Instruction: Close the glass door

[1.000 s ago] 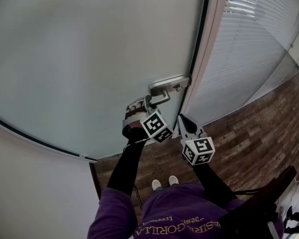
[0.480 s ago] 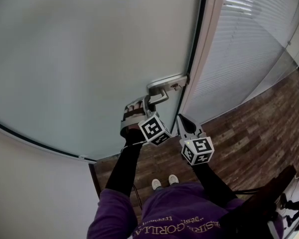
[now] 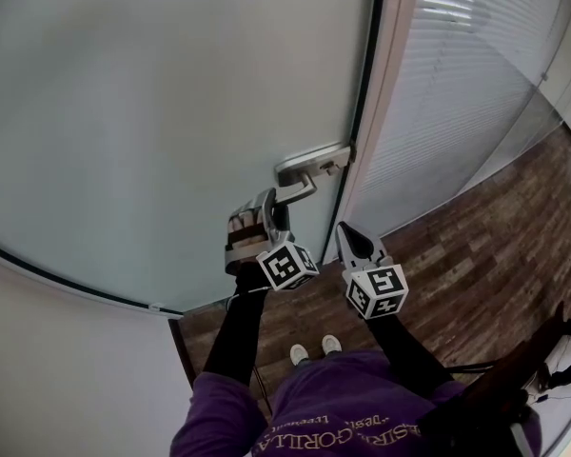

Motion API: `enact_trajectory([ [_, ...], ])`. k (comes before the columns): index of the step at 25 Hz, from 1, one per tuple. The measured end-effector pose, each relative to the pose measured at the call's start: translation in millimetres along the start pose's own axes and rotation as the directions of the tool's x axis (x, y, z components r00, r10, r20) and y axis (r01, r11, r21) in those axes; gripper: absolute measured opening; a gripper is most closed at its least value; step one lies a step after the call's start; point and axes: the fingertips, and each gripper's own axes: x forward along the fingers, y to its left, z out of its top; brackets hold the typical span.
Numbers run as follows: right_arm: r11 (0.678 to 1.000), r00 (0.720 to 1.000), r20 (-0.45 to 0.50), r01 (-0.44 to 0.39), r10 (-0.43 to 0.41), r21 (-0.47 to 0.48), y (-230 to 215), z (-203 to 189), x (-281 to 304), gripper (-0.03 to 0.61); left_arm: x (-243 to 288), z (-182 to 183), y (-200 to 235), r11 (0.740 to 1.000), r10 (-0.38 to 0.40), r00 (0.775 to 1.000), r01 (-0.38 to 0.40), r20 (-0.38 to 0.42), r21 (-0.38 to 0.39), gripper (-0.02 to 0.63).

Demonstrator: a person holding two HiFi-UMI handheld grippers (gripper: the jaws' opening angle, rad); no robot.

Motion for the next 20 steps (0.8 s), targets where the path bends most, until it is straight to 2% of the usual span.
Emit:
enact_trajectory([
  [3,1.0,1.0,0.0,0.002,-0.002,-0.002,-2,0,0,-0.009,-9,-11,1,0.996,0.029,1.0,-0.029,-0.006,-0.079,0.146],
  [5,1.0,1.0,-0.001,0.007,-0.007,-0.002,-5,0,0,-0.009,-20,-17,-1,0.985,0.068,0.997,-0.064,0.021,-0.158,0.146],
  [7,1.0,1.0,-0.001,0.006,-0.006,-0.002,-3,-1,1,-0.009,-35,-24,-3,0.961,0.112,0.993,-0.1,0.033,-0.259,0.146],
  [8,1.0,1.0,0.0,0.002,-0.002,-0.003,-1,-1,1,-0.009,-43,-29,-4,0.94,0.128,0.991,-0.111,0.033,-0.322,0.146],
  [9,1.0,1.0,0.001,-0.003,0.003,-0.004,1,0,2,-0.009,-51,-32,-6,0.911,0.141,0.989,-0.115,0.035,-0.397,0.146],
  [11,1.0,1.0,0.001,-0.013,0.013,-0.005,5,0,4,-0.009,-65,-34,-10,0.822,0.151,0.987,-0.096,0.052,-0.561,0.146],
  [14,1.0,1.0,0.004,-0.031,0.031,-0.004,13,0,8,-0.009,-77,-35,-19,0.652,0.142,0.986,-0.028,0.085,-0.758,0.146],
  [16,0.999,0.999,0.007,-0.042,0.042,-0.003,18,1,11,-0.009,-82,-32,-19,0.536,0.146,0.983,0.019,0.115,-0.844,0.144],
  [17,0.999,0.999,0.009,-0.046,0.046,-0.002,20,2,12,-0.009,-85,-29,-16,0.489,0.151,0.98,0.041,0.131,-0.871,0.144],
  [18,0.999,0.999,0.012,-0.05,0.05,0.0,21,4,13,-0.009,-87,-26,-14,0.457,0.159,0.977,0.057,0.145,-0.887,0.144],
  [20,0.999,0.998,0.019,-0.055,0.055,0.004,23,7,14,-0.009,-89,-25,-10,0.423,0.186,0.97,0.066,0.158,-0.904,0.141],
])
